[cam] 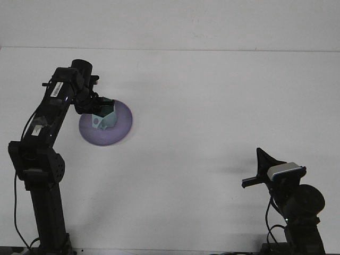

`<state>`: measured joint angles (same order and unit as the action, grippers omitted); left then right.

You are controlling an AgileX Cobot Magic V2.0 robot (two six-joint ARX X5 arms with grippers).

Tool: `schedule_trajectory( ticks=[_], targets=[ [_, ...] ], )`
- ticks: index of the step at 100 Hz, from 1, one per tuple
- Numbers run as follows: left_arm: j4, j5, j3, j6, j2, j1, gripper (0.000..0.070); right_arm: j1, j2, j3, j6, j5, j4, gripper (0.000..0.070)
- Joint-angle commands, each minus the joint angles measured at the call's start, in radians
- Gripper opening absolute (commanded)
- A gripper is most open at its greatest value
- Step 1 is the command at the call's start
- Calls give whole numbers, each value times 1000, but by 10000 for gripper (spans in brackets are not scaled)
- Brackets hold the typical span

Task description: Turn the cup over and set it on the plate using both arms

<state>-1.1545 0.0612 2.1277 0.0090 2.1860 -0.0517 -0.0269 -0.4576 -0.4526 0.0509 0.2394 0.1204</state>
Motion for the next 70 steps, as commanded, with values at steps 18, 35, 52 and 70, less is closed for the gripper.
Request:
schedule_trajectory(
  ticks=[18,35,52,70],
  targets=[
    [2,-2,22,2,46,2,18,-2,0,-5,12,0,-11,0],
    [2,-2,22,6,45,2,438,-2,0,-5,12,-1,-10,0],
    [-30,-2,37,10,-2,15,550,-2,0,-5,12,0,-10,0],
    [-79,-2,79,9,-134,39,545,-2,0,-5,11,-1,-13,0]
  ],
)
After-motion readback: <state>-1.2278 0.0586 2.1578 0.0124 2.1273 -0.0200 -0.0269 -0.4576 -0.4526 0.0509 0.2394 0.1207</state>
